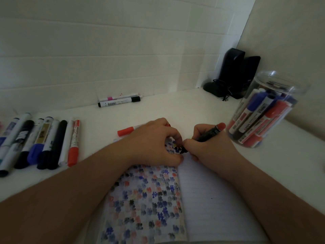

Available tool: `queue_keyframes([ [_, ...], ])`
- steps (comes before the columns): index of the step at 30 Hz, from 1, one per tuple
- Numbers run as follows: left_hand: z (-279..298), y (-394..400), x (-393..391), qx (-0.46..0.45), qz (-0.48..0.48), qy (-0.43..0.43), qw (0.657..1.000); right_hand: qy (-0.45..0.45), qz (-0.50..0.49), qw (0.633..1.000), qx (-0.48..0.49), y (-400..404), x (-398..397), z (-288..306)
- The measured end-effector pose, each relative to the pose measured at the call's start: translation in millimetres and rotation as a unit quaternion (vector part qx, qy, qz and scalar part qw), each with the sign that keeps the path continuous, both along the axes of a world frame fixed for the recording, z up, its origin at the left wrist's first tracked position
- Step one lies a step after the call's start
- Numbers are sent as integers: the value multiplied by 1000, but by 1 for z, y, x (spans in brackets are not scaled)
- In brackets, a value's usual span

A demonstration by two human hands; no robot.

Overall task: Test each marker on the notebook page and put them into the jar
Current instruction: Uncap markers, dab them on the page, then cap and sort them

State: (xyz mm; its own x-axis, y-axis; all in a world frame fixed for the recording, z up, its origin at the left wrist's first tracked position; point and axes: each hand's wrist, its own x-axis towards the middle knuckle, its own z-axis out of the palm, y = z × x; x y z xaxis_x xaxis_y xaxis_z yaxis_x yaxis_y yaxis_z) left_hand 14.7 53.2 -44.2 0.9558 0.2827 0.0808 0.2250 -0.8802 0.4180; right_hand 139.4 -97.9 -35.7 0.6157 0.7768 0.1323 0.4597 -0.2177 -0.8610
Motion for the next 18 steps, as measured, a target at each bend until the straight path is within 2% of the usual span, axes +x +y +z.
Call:
queue_keyframes([
  [4,2,-1,-1,0,0,8,1000,13,-26,999,21,1,3,-2],
  [14,1,-1,-1,-2,1,1,1000,-7,-12,1000,-1,2,2,-4],
  [16,1,-2,-2,-4,1,0,1000,9,-12,1000,-1,2,3,-3],
  [18,1,-2,-4,-23,3,-10,1000,77,-29,996,31,1,6,0],
])
